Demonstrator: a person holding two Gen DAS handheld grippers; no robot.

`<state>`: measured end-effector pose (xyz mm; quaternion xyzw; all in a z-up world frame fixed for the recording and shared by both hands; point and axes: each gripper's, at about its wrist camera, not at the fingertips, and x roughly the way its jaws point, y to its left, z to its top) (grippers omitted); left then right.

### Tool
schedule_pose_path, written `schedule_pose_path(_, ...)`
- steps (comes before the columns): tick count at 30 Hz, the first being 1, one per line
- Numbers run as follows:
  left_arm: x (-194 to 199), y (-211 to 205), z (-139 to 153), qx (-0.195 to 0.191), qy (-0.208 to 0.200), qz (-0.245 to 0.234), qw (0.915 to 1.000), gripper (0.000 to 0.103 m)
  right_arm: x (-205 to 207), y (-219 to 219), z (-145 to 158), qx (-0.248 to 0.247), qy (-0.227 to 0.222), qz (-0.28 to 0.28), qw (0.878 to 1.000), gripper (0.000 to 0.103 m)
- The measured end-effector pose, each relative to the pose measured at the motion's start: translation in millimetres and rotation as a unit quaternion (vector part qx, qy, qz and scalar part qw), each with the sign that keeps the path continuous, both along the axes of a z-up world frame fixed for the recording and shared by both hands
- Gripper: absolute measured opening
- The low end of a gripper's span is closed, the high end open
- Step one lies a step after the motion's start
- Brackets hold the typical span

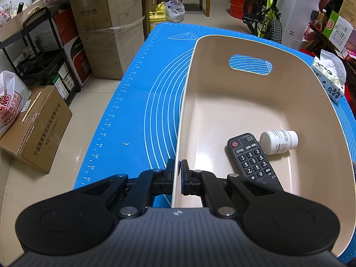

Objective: Organize rigid objects
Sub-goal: 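Move the right gripper to the white charger and grasp it, then carry the white charger into the basket and open the right gripper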

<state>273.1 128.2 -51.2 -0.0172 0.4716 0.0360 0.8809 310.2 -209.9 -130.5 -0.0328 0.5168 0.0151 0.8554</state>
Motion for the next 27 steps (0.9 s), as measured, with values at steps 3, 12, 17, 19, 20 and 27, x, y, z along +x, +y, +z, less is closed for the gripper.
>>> schedule_pose_path(3,0,0,0,0.001,0.000,0.000,1.0000,0.007,-1,1,1,0.003,-0.001,0.005,1.000,0.043)
schedule_pose_path(12,0,0,0,-0.001,0.000,0.000,1.0000,0.007,-11,1,27,0.022,-0.017,0.004,1.000,0.042)
schedule_pose_path(17,0,-1,0,-0.001,0.000,0.000,1.0000,0.007,-15,4,37,0.022,-0.028,0.006,0.999,0.042)
schedule_pose_path(19,0,-1,0,-0.001,0.000,0.000,1.0000,0.007,-18,5,44,0.023,-0.037,0.008,0.999,0.042)
schedule_pose_path(20,0,0,0,-0.001,0.000,0.000,1.0000,0.007,-19,6,49,0.023,-0.043,0.008,0.999,0.042)
schedule_pose_path(27,0,-2,-1,-0.001,0.000,0.000,1.0000,0.007,-26,14,98,0.034,-0.102,0.018,0.994,0.042)
